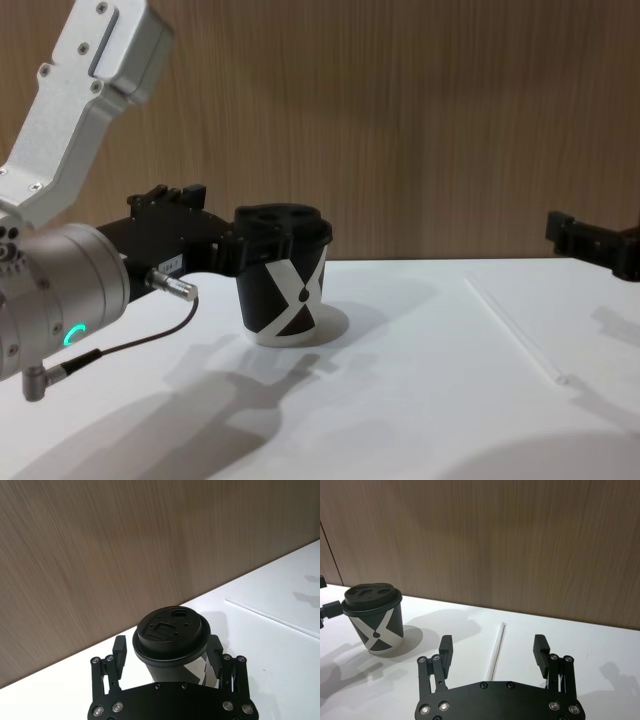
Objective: Pick up the straw with one hand, pass it to the other hand, and insert it into the cup.
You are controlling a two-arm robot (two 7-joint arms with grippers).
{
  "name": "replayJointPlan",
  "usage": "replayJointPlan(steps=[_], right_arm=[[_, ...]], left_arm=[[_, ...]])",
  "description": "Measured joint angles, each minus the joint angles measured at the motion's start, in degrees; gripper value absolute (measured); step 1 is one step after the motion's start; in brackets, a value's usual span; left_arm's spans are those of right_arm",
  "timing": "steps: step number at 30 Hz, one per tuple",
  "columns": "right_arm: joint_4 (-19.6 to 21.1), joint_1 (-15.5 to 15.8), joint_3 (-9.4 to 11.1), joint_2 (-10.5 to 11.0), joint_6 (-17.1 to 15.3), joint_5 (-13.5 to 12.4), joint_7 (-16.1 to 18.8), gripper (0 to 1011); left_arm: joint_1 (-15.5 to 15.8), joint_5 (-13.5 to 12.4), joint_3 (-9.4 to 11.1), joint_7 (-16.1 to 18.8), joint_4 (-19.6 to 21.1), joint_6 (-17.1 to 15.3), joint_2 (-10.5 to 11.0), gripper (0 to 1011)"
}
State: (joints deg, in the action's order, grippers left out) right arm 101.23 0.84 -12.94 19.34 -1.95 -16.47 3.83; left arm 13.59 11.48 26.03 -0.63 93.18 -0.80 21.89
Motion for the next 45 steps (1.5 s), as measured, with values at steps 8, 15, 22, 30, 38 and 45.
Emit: replayJointPlan(steps=[8, 15, 22, 30, 38, 45], right_arm=[[0.0, 0.0, 0.0, 0.0, 0.0, 0.0, 0.0, 1001], [0.0, 0.0, 0.0, 0.0, 0.0, 0.0, 0.0, 1001], [0.0, -0.2, 0.0, 0.3, -0.8, 0.4, 0.2, 1001], [-0.1, -1.1, -0.5, 0.8, -4.0, 1.1, 0.8, 1001], [-1.6, -3.0, -2.1, 0.4, -8.4, 2.0, 1.3, 1001], [-3.4, -4.7, -3.1, -0.5, -11.1, 2.6, 1.5, 1001]], left_arm=[[0.0, 0.0, 0.0, 0.0, 0.0, 0.0, 0.0, 1000], [0.0, 0.0, 0.0, 0.0, 0.0, 0.0, 0.0, 1001], [0.0, 0.0, 0.0, 0.0, 0.0, 0.0, 0.0, 1001], [0.0, 0.0, 0.0, 0.0, 0.0, 0.0, 0.0, 1000], [0.0, 0.0, 0.0, 0.0, 0.0, 0.0, 0.0, 1000], [0.0, 0.0, 0.0, 0.0, 0.0, 0.0, 0.0, 1000]])
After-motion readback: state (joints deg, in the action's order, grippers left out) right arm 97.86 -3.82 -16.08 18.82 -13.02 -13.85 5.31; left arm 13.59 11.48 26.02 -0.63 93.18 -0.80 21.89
